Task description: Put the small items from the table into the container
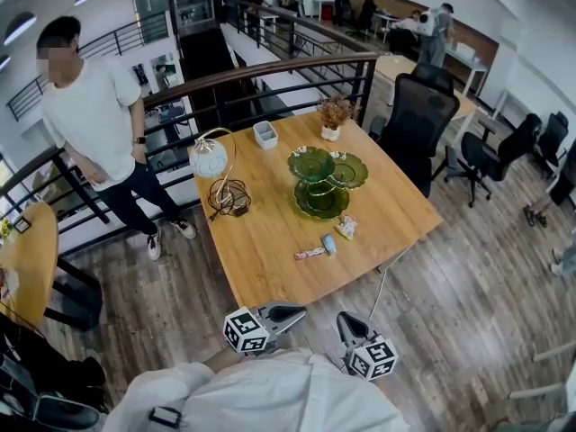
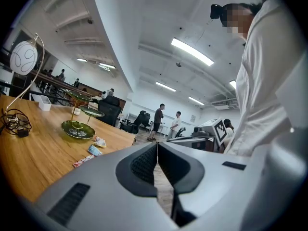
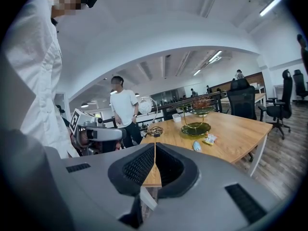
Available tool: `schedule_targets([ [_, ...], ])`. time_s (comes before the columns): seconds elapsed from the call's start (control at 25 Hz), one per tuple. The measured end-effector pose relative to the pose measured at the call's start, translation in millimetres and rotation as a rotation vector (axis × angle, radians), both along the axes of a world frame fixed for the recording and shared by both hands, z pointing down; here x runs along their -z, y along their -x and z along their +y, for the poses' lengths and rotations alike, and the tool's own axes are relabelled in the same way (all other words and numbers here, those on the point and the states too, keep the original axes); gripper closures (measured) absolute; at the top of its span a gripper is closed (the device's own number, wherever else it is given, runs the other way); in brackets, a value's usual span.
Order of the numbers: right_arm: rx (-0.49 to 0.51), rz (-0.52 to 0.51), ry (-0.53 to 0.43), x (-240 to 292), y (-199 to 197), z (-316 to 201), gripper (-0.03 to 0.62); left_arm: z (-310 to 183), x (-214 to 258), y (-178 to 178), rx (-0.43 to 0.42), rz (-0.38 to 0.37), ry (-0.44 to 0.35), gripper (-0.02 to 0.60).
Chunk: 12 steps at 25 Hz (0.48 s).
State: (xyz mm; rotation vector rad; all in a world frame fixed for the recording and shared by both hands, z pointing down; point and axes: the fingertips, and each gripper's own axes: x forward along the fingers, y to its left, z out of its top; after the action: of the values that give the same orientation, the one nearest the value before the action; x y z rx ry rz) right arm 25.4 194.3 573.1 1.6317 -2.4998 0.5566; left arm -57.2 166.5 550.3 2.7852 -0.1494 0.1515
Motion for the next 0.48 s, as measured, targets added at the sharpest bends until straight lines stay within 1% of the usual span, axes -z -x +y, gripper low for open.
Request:
schedule_targets([
  [0.48, 0.017, 0.001, 0.010, -4.3, -2.4, -5.1, 0.580, -4.4, -5.7, -4.6, 0.000, -0.004, 0.010, 0.573],
])
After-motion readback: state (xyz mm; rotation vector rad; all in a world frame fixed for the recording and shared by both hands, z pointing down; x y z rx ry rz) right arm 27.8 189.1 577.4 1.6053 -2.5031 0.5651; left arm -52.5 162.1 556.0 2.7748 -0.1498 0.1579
